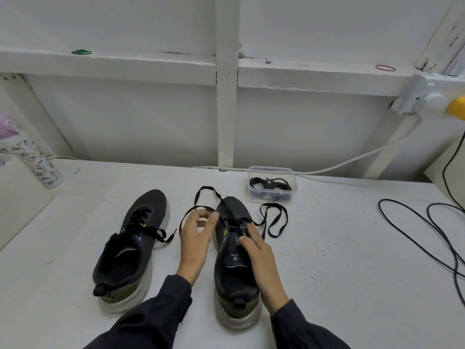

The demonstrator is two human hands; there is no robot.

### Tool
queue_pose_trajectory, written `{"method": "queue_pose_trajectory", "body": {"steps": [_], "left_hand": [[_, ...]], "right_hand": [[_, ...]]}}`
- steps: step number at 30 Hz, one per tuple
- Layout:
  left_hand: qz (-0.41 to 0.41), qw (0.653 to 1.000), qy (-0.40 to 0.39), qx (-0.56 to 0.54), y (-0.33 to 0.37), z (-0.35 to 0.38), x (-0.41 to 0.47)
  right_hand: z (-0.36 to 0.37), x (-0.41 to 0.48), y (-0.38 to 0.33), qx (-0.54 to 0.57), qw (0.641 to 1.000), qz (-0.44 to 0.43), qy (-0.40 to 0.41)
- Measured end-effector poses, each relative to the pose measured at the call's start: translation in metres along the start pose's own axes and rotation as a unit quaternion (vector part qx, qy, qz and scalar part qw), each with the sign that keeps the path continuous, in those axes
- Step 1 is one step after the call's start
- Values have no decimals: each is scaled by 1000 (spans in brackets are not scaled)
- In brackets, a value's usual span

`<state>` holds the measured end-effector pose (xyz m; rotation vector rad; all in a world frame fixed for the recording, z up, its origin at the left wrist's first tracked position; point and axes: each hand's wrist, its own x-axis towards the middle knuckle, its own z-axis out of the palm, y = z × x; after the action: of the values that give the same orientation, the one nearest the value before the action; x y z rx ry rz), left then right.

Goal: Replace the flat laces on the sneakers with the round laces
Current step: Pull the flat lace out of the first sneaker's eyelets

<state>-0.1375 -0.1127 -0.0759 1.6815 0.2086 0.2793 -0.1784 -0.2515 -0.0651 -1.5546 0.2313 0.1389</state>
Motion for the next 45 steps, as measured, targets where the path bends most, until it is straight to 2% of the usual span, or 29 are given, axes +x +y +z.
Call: {"method": "queue_pose_trajectory", "body": {"steps": [3,6,10,13,16,21,24,26,38,45], "left_hand": [[13,998,-48,43,-9,1,-5],[54,995,-31,79,-6,0,0],[42,999,22,12,10,-1,7],[41,999,10,-8,15,2,6],[21,1000,4,-16,11,1,2],[13,998,-58,13,0,-4,-1],[42,994,-83,49,-6,-6,-1],[55,994,-81,55,-8,-6,0],[97,986,-72,116,-20,2,4],[99,983,-40,148,-19,7,0]], "right_hand": [[2,0,-2,-6,1000,0,4],[3,-2,-3,-11,1000,4,2],[0,-2,-3,-12,1000,10,-4],[1,-4,-5,-40,999,4,-4],[1,-4,-7,-108,993,-50,4],[-4,14,-24,-299,947,-114,14],[1,26,-38,-421,900,-113,-15],[5,32,-43,-453,885,-104,-23],[13,49,-57,-494,863,-98,-32],[19,43,-40,-484,864,-137,-6]]}}
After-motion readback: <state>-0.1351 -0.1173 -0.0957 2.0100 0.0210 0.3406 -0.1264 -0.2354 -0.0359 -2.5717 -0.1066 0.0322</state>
